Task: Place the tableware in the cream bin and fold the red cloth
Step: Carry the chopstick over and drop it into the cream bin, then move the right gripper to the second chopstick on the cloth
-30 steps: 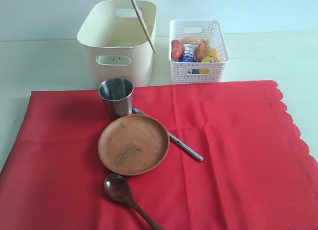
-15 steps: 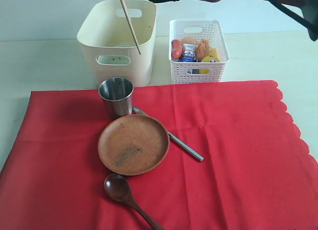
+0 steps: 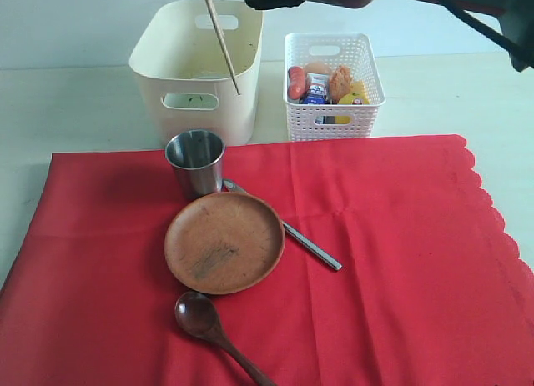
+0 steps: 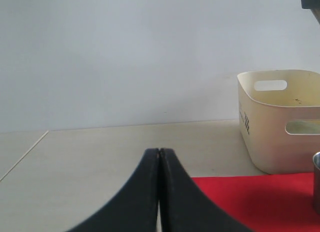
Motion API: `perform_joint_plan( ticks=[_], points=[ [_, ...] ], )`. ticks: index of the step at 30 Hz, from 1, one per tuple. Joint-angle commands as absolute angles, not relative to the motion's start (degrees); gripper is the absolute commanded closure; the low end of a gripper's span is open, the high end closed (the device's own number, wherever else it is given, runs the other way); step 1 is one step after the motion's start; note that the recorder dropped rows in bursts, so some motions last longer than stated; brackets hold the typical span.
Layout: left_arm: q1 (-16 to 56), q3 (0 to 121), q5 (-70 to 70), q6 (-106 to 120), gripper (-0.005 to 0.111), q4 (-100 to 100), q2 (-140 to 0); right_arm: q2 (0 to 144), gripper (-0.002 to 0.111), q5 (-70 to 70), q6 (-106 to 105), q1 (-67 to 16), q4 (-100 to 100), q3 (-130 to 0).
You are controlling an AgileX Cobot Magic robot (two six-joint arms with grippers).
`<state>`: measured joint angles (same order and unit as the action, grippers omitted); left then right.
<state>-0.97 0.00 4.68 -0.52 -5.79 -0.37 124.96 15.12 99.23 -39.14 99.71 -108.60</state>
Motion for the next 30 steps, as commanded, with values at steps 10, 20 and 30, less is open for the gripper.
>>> perform_joint_plan(
  ticks=[10, 20, 30],
  points=[
    [-1.0, 0.0, 4.8, -0.7, 0.107, -5.9, 0.0, 125.4, 0.039, 17.3, 99.0, -39.0, 99.9, -109.1],
    [-1.0, 0.0, 4.8, -0.7, 0.107, -5.9, 0.0, 120.7, 0.045, 26.0, 66.6, -39.3, 65.4, -108.9],
    [-1.0, 0.0, 4.8, -0.7, 0.107, -5.9, 0.0, 107.4, 0.108, 48.4, 50.1, -39.1, 58.5, -95.4]
  ],
)
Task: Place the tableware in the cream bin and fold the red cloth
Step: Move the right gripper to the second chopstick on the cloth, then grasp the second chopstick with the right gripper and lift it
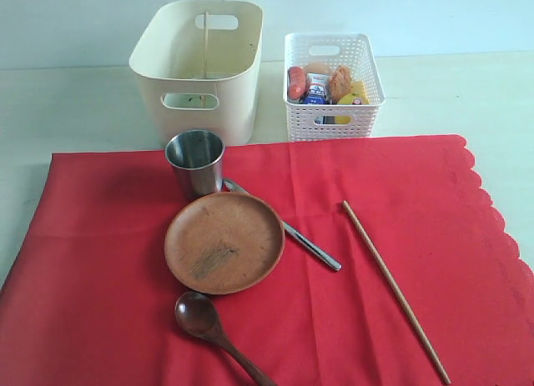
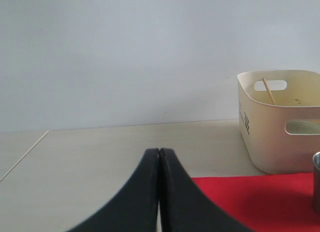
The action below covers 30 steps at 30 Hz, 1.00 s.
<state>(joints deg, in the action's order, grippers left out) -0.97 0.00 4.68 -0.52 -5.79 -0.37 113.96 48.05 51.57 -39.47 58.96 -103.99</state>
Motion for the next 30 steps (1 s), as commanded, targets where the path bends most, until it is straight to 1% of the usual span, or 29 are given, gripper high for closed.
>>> perform_joint_plan(
  ticks=[1, 2, 4, 5, 6, 7, 8, 10, 12, 14, 16, 20, 25, 27, 30],
  points=[
    [-1.0, 0.0, 4.8, -0.7, 0.107, -5.9, 0.0, 103.5, 0.108, 45.5, 50.1, -38.1, 56.4, -87.6],
    [-1.0, 0.0, 4.8, -0.7, 0.107, -5.9, 0.0, 101.3, 0.108, 43.4, 49.6, -37.4, 54.1, -83.5],
    [-1.0, 0.0, 4.8, -0.7, 0.107, -5.9, 0.0, 92.5, 0.108, 38.3, 47.7, -34.4, 45.4, -68.0],
    [-1.0, 0.0, 4.8, -0.7, 0.107, -5.9, 0.0, 90.2, 0.108, 37.7, 47.6, -33.9, 44.4, -63.6],
    [-1.0, 0.0, 4.8, -0.7, 0.107, -5.9, 0.0, 86.7, 0.108, 37.7, 47.1, -33.9, 41.3, -55.5],
    [-1.0, 0.0, 4.8, -0.7, 0.107, -5.9, 0.0, 85.1, 0.108, 37.6, 45.1, -33.9, 38.3, -51.9],
    [-1.0, 0.0, 4.8, -0.7, 0.107, -5.9, 0.0, 83.2, 0.108, 37.4, 40.3, -33.9, 30.4, -46.7],
    [-1.0, 0.0, 4.8, -0.7, 0.107, -5.9, 0.0, 82.7, 0.108, 34.8, 36.0, -33.9, 20.7, -41.6],
    [-1.0, 0.0, 4.8, -0.7, 0.107, -5.9, 0.0, 83.7, 0.108, 29.6, 36.0, -33.9, 15.3, -39.1],
    [-1.0, 0.0, 4.8, -0.7, 0.107, -5.9, 0.0, 85.0, 0.108, 28.0, 36.2, -33.9, 15.0, -38.4],
    [-1.0, 0.0, 4.8, -0.7, 0.107, -5.9, 0.0, 86.6, 0.103, 26.4, 36.2, -33.9, 15.1, -38.3],
    [-1.0, 0.0, 4.8, -0.7, 0.107, -5.9, 0.0, 91.4, 0.090, 20.5, 36.2, -33.9, 15.2, -38.3],
    [-1.0, 0.0, 4.8, -0.7, 0.107, -5.9, 0.0, 96.1, 0.075, 20.4, 36.1, -33.9, 15.4, -38.3],
    [-1.0, 0.0, 4.8, -0.7, 0.107, -5.9, 0.0, 97.0, 0.072, 20.1, 36.0, -33.9, 15.6, -38.3],
    [-1.0, 0.0, 4.8, -0.7, 0.107, -5.9, 0.0, 98.7, 0.072, 19.6, 36.0, -33.9, 17.5, -38.3]
  ],
)
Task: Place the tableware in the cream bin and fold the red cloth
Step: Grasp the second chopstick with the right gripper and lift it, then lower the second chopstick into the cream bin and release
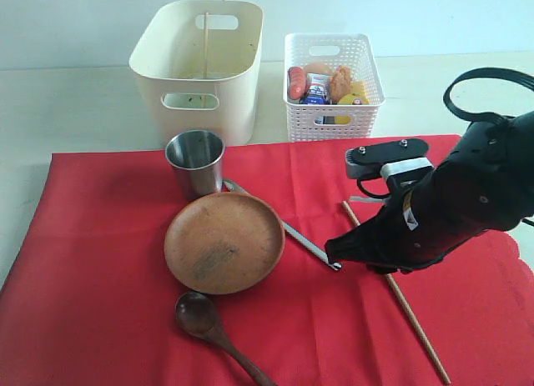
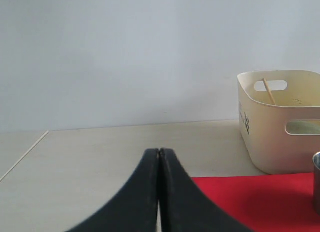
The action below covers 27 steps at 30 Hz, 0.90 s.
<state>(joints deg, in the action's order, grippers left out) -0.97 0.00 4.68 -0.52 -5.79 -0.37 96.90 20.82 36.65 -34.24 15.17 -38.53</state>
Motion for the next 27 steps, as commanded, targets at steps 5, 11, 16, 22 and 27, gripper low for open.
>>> perform_joint_plan(
  ticks=[5, 11, 16, 22, 27],
  points=[
    [-1.0, 0.0, 4.8, -0.7, 0.107, -5.9, 0.0, 99.9, 0.090, 20.0, 36.0, -33.9, 18.4, -38.3],
    [-1.0, 0.0, 4.8, -0.7, 0.107, -5.9, 0.0, 97.1, 0.108, 22.1, 36.0, -33.9, 17.9, -38.3],
    [-1.0, 0.0, 4.8, -0.7, 0.107, -5.9, 0.0, 87.3, 0.108, 24.4, 36.0, -33.9, 18.6, -41.4],
    [-1.0, 0.0, 4.8, -0.7, 0.107, -5.9, 0.0, 79.9, 0.108, 14.6, 36.6, -33.4, 34.8, -50.4],
    [-1.0, 0.0, 4.8, -0.7, 0.107, -5.9, 0.0, 85.9, 0.108, 2.5, 40.4, -28.1, 41.2, -59.6]
  ],
)
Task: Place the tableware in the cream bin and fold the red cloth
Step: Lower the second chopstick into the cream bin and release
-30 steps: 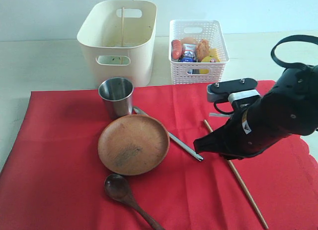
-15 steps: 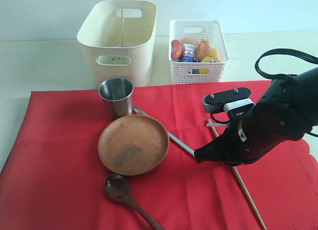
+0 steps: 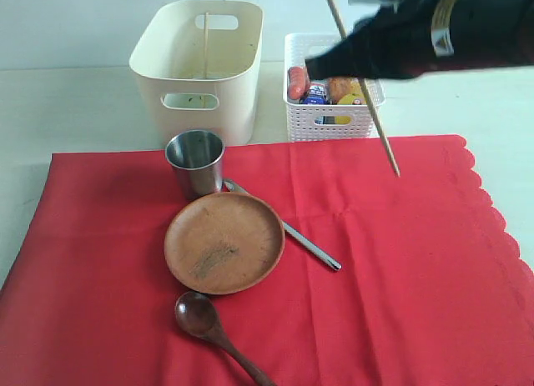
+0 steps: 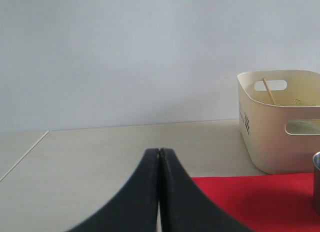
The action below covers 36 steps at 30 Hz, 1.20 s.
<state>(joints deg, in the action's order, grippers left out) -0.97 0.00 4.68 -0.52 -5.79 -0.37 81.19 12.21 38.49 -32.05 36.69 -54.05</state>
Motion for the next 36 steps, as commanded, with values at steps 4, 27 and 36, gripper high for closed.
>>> perform_joint_plan(
  ticks=[4, 27, 36],
  points=[
    [-1.0, 0.0, 4.8, -0.7, 0.107, -5.9, 0.0, 95.1, 0.108, -17.5, 40.4, -25.1, 40.9, -64.4],
    [-1.0, 0.0, 4.8, -0.7, 0.107, -5.9, 0.0, 124.7, 0.095, -42.0, 34.6, -25.3, 36.9, -89.7],
    [-1.0, 0.0, 4.8, -0.7, 0.107, -5.9, 0.0, 123.2, 0.048, -36.5, 41.4, -25.5, 37.7, -89.5]
  ],
)
